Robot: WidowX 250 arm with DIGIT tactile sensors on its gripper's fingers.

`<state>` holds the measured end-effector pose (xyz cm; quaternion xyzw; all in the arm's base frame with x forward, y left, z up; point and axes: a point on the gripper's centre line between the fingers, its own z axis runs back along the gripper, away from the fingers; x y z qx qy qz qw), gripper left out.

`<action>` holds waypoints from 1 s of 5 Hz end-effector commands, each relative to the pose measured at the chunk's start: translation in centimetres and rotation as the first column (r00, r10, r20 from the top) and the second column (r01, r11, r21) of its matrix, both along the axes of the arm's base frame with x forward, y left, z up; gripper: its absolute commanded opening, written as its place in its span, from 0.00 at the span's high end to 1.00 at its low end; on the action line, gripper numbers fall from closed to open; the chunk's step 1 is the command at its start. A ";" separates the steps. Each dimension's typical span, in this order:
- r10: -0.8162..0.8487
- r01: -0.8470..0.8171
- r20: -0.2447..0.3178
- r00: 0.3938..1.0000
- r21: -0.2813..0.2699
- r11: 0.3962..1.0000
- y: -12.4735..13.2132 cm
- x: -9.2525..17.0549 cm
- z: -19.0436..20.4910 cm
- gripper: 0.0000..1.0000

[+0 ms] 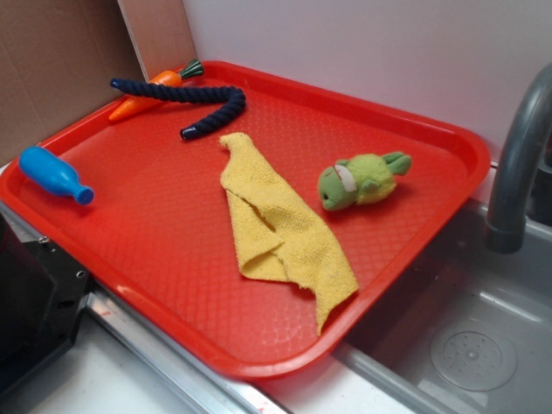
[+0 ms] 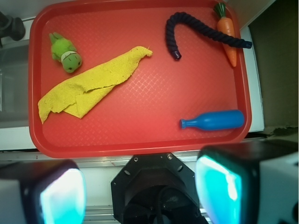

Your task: Grab the green animal.

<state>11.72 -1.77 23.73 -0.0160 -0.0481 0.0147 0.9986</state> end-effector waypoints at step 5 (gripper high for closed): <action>-0.080 0.094 0.128 0.988 -0.104 0.990 -7.6 10.0 -8.9 0.00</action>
